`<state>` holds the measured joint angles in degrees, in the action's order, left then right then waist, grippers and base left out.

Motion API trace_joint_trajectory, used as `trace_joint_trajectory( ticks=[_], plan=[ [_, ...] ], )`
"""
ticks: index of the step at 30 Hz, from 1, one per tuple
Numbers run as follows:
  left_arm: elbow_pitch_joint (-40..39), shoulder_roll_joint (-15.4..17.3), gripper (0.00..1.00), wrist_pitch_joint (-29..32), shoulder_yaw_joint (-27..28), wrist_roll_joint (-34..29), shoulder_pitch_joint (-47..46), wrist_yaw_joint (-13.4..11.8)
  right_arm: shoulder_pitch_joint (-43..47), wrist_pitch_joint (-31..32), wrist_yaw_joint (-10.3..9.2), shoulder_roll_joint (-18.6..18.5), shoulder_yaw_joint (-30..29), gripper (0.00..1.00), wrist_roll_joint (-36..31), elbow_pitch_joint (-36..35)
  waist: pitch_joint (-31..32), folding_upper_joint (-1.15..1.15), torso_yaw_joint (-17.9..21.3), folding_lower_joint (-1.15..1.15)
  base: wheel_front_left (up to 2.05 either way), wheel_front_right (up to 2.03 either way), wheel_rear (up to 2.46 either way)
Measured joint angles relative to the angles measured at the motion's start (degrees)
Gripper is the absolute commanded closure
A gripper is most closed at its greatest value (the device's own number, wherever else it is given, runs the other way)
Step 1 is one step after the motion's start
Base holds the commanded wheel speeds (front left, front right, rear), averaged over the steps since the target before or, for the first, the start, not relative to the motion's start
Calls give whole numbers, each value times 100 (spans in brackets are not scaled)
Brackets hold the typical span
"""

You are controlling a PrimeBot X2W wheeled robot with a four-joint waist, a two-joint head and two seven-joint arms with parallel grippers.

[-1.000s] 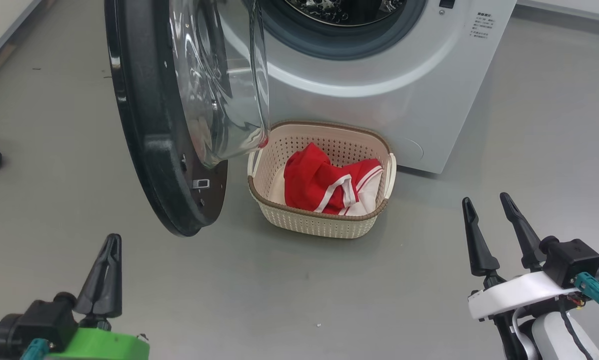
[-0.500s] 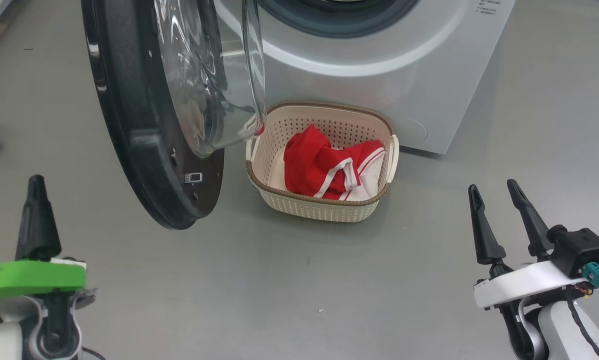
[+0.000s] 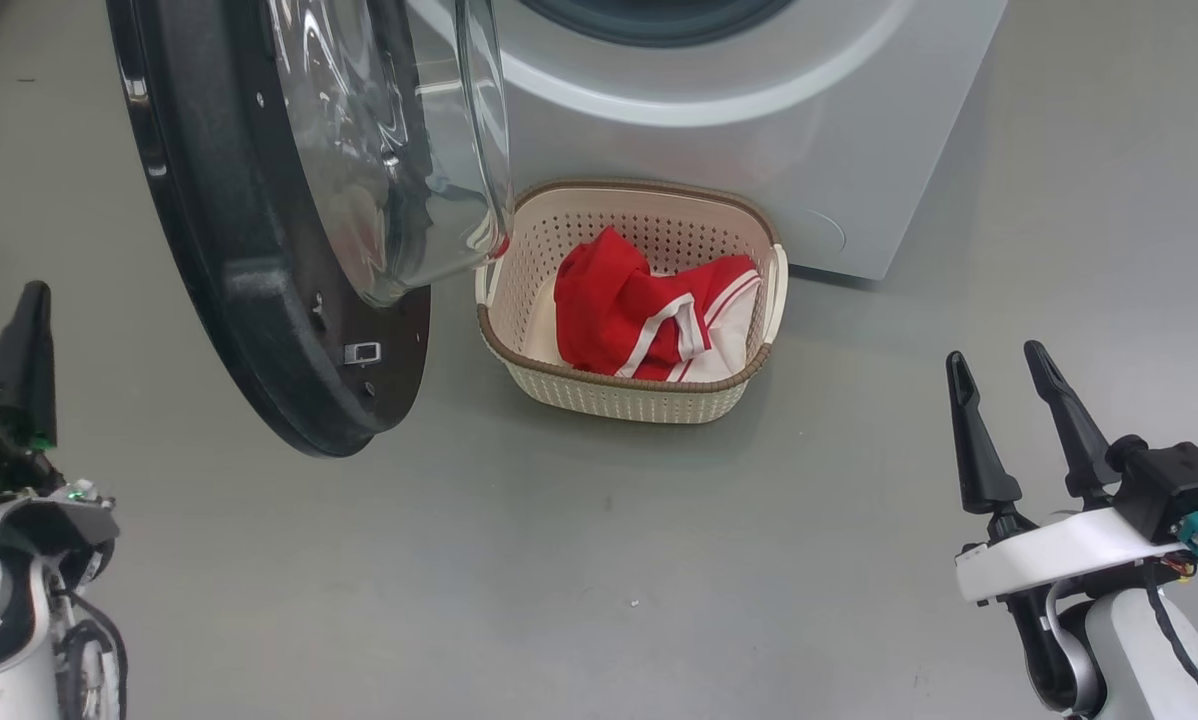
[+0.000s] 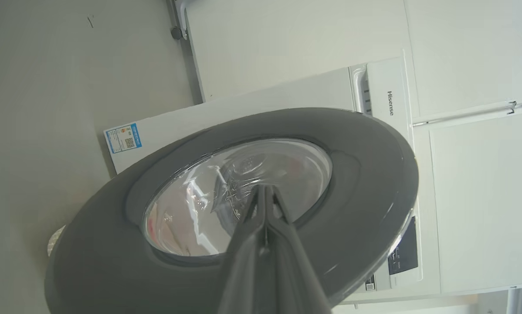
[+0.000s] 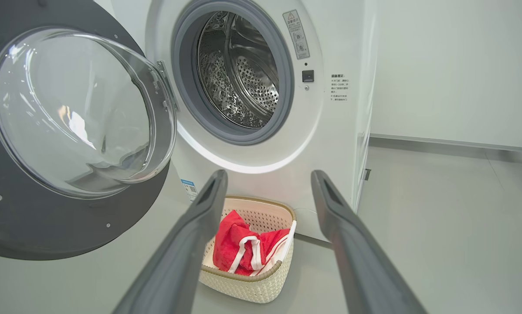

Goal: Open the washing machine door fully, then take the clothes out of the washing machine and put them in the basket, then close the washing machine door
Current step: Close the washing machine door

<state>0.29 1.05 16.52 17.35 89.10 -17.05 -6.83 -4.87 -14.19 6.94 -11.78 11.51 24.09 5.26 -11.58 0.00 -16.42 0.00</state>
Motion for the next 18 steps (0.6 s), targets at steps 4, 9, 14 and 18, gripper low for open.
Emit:
trace_joint_trajectory(
  ticks=[4, 9, 14, 18],
  plan=[
    [55, 1, 100, 176, 134, 390, -118, -29, -69, 0, 0, 9, 52, 0, 0, 7, -9, 0, 52, 0, 0, 0, 0],
    [119, 1, 100, 417, -40, 788, -118, -47, -86, 0, 0, 20, 74, 0, 0, 25, 0, 0, 162, 0, 0, 0, 0],
    [141, 1, 100, 520, -178, 859, -117, -47, -103, 0, 0, 23, 99, 0, 0, 64, 25, 0, 275, 0, 0, 0, 0],
    [170, 1, 100, 589, -291, 882, -114, -47, -180, 0, 1, 43, 143, 0, 0, 67, 43, 0, 381, 0, 0, 0, 0]
  ],
)
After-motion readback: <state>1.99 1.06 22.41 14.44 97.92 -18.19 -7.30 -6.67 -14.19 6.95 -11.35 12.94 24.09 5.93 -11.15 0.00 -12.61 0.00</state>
